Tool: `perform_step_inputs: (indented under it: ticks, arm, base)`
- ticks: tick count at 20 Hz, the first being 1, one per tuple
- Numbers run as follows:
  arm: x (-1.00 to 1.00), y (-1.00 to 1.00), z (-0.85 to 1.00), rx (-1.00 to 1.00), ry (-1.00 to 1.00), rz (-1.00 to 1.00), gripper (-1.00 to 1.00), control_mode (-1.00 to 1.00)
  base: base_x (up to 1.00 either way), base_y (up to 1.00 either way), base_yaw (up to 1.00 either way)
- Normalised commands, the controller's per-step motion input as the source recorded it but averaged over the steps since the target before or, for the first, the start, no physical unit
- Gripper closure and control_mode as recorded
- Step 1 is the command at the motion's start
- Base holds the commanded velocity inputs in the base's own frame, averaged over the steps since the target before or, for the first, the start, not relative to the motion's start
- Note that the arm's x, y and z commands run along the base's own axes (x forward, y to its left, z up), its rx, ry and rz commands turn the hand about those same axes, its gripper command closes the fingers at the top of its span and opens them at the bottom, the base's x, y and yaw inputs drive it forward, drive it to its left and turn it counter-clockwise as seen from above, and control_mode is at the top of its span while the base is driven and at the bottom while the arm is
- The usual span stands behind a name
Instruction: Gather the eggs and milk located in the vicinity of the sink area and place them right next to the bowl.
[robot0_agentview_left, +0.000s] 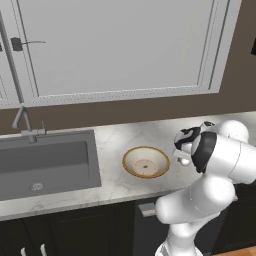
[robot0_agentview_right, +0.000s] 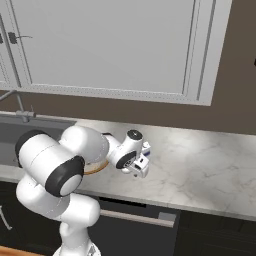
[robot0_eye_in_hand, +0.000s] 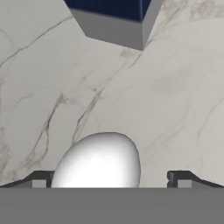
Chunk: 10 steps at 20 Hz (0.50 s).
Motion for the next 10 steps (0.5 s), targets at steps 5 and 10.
perform_step_inputs:
  ticks: [5,10]
  arm:
    - [0.0,0.0,0.0,0.0,0.0,0.0,1.0,-1.0]
    - [0.0,0.0,0.0,0.0,0.0,0.0,1.0,-1.0]
  base:
    - [0.0,0.0,0.0]
    - [0.0,0.0,0.0]
